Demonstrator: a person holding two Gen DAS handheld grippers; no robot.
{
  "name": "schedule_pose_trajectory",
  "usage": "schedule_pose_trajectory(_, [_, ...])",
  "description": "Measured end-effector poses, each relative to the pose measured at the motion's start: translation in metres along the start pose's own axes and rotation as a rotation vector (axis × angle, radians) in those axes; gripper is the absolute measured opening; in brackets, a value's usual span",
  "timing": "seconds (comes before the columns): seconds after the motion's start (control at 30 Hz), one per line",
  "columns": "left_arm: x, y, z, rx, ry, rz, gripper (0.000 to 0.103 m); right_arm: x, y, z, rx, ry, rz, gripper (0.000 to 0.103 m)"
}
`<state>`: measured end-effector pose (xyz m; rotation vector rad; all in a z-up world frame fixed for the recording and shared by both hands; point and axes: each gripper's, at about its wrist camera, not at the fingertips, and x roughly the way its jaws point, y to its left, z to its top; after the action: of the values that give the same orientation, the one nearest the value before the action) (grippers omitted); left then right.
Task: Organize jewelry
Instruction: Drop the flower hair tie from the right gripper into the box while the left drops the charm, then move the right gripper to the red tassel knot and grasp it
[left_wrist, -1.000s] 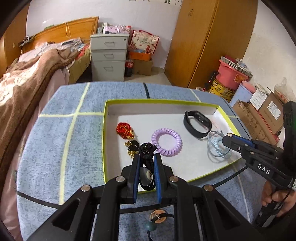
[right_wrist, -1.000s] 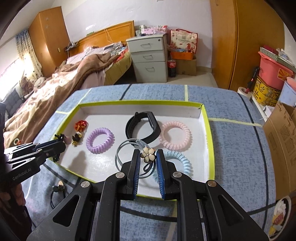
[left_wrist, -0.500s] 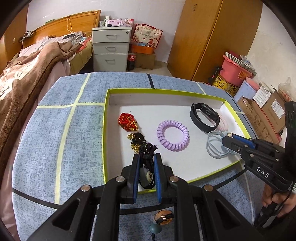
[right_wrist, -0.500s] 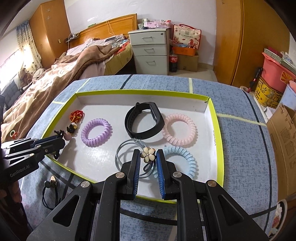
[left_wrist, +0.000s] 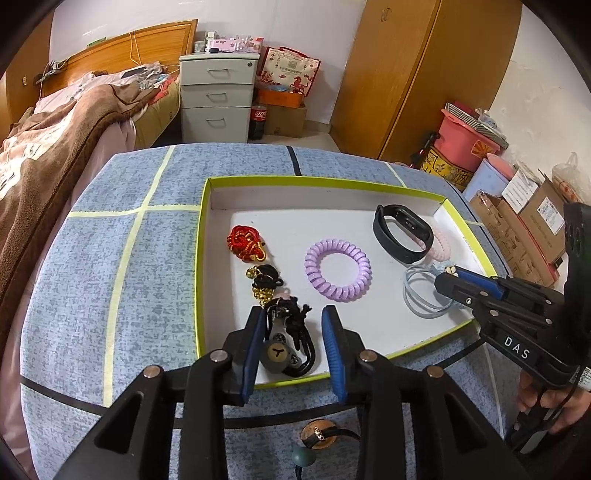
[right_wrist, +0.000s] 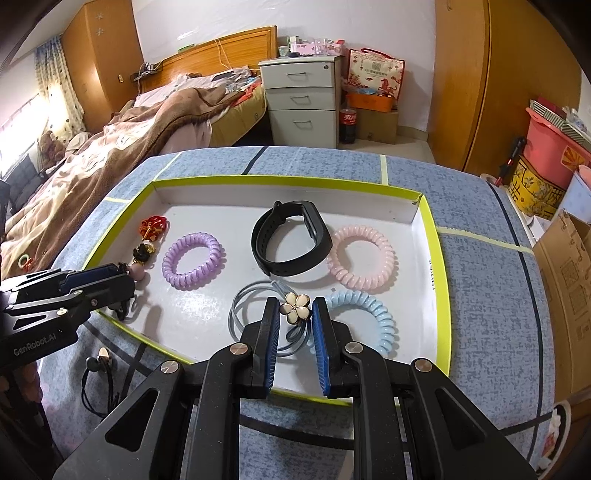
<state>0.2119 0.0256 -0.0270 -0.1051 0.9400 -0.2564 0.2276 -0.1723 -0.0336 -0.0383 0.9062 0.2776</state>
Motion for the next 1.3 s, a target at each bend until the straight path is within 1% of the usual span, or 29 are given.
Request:
schedule_pose_trajectory(0.03, [0.0, 0.0, 0.0, -0.002, -0.001, 0.002, 0.036, -0.001, -0.001, -0.001, 0.002, -0.002, 0.001, 0.023])
schedule_pose_trajectory(0.07, [-0.001, 0.0, 0.0, -0.003, -0.002, 0.002, 0.038, -0.001, -0.001, -0.001, 0.004, -0.004, 0.006, 0.031])
schedule_pose_trajectory(0.1, [-0.001, 0.0, -0.001, -0.003, -0.003, 0.001, 0.04, -0.002, -0.002, -0.001, 0.005, -0.004, 0.01, 0.036])
schedule_pose_trajectory(0.2, [-0.002, -0.001, -0.001, -0.003, -0.006, -0.004, 0.044, -0.002, -0.003, -0.002, 0.003, -0.007, 0.01, 0.036])
schedule_pose_trajectory(0.33, [-0.005, 0.0, -0.002, -0.009, -0.011, -0.001, 0.045, -0.005, -0.003, -0.003, 0.008, -0.013, 0.011, 0.036])
schedule_pose_trajectory(0.4, [-0.009, 0.0, -0.003, -0.009, -0.022, -0.009, 0.049, -0.008, -0.005, -0.004, 0.013, -0.023, 0.009, 0.036])
schedule_pose_trajectory(0.47, [-0.011, -0.001, -0.004, -0.006, -0.025, -0.014, 0.05, -0.011, -0.006, -0.004, 0.019, -0.027, 0.012, 0.036])
schedule_pose_trajectory(0.57, [-0.017, -0.002, -0.006, -0.008, -0.036, -0.009, 0.05, -0.017, -0.006, -0.006, 0.022, -0.039, 0.015, 0.036])
schedule_pose_trajectory(0.7, [-0.029, -0.004, -0.01, -0.006, -0.054, -0.027, 0.051, -0.027, -0.006, -0.01, 0.027, -0.054, 0.02, 0.036])
schedule_pose_trajectory(0.8, [-0.038, -0.005, -0.015, -0.001, -0.068, -0.026, 0.052, -0.036, -0.005, -0.015, 0.032, -0.068, 0.024, 0.036])
schedule_pose_trajectory(0.97, [-0.054, -0.007, -0.028, -0.02, -0.091, -0.039, 0.053, -0.05, -0.002, -0.026, 0.038, -0.083, 0.025, 0.036])
schedule_pose_trajectory(1.1, [-0.063, -0.008, -0.041, -0.015, -0.089, -0.038, 0.053, -0.062, 0.003, -0.038, 0.038, -0.093, 0.024, 0.036])
schedule_pose_trajectory(1.3, [-0.078, -0.007, -0.061, -0.034, -0.107, -0.044, 0.053, -0.078, 0.009, -0.059, 0.03, -0.103, 0.025, 0.036])
